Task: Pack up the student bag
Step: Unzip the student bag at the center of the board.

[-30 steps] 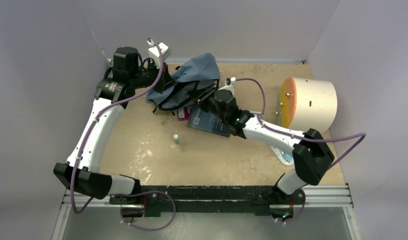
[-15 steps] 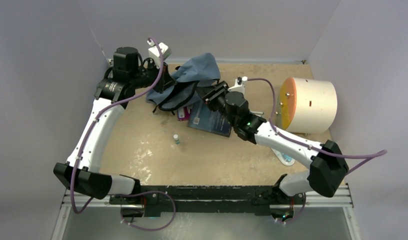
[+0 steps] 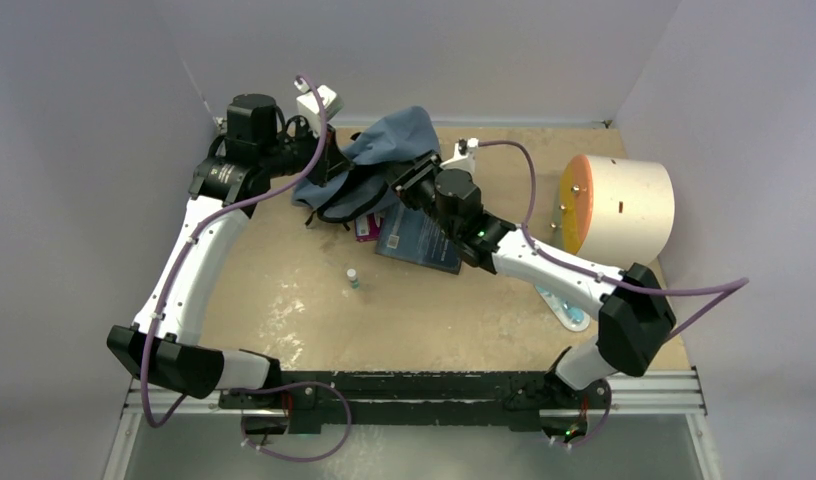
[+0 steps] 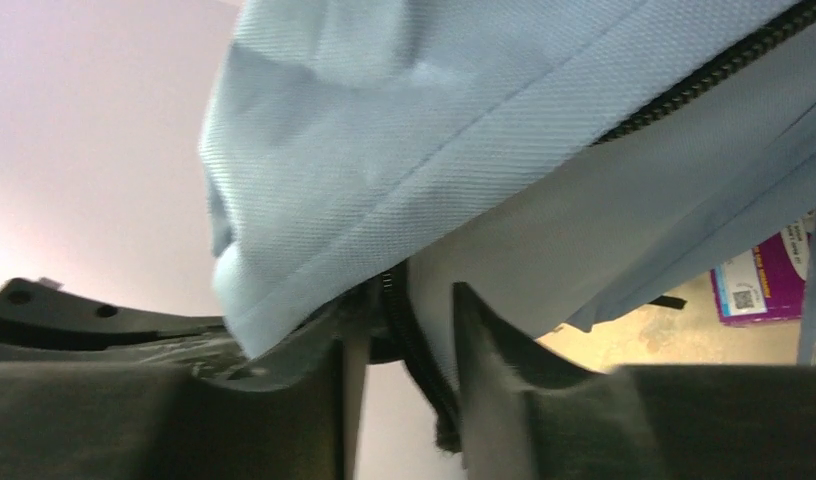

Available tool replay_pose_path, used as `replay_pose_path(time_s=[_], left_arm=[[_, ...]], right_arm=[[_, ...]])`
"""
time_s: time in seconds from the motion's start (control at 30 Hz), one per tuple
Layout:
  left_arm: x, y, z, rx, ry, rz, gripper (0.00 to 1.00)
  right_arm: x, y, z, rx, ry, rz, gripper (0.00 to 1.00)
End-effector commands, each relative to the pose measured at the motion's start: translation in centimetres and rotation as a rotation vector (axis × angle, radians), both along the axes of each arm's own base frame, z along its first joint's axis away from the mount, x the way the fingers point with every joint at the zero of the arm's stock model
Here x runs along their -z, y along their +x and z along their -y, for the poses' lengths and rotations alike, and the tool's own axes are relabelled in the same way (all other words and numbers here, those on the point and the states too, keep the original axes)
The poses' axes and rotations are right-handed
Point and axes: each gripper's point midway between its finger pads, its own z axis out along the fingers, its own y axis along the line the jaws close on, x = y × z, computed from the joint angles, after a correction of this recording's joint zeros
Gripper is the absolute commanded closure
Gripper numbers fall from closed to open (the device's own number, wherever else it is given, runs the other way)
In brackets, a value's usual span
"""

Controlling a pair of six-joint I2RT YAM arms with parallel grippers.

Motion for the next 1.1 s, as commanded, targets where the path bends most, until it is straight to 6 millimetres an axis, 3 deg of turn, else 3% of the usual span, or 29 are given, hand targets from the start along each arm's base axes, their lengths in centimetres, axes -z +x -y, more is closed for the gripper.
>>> replay_pose_path(time_s=[0.0, 0.2, 0.4, 0.53, 0.6, 0.73, 0.93, 1.07], left_arm=[[-1.9, 0.0, 0.0, 0.004, -0.011, 0.092, 1.0], [-1.9, 0.6, -0.4, -0.033, -0.001, 0.096, 1.0], [-2.1, 0.9, -0.5, -0.047, 0.001, 0.098, 1.0], [-2.0, 0.9, -0.6, -0.048, 0.003, 0.096, 1.0], [-2.0, 0.9, -0.5, -0.045, 0.001, 0.094, 1.0], [-2.1, 0.8, -0.5, -0.044, 0.003, 0.095, 1.0], [-2.2, 0.7, -0.6, -0.043, 0.004, 0.096, 1.0], [-2.2, 0.6, -0.6, -0.04, 0.004, 0.096, 1.0]], right_arm=[[-2.9, 0.4, 0.3, 0.028, 0.045, 0.063, 0.71], [-1.2, -1.7, 2.3, 0.022, 0.055, 0.041, 1.0], [1.9, -4.2, 3.7, -0.02, 0.053, -0.025, 1.0], [3.5, -4.8, 4.5, -0.011, 0.04, -0.05, 1.0], [3.6, -4.6, 4.9, 0.011, 0.041, -0.05, 0.85], [3.3, -4.4, 4.8, 0.015, 0.026, -0.047, 0.7], [3.1, -3.4, 4.9, 0.058, 0.008, -0.05, 0.55], [3.7, -3.2, 5.0, 0.071, 0.006, -0.07, 0.52]])
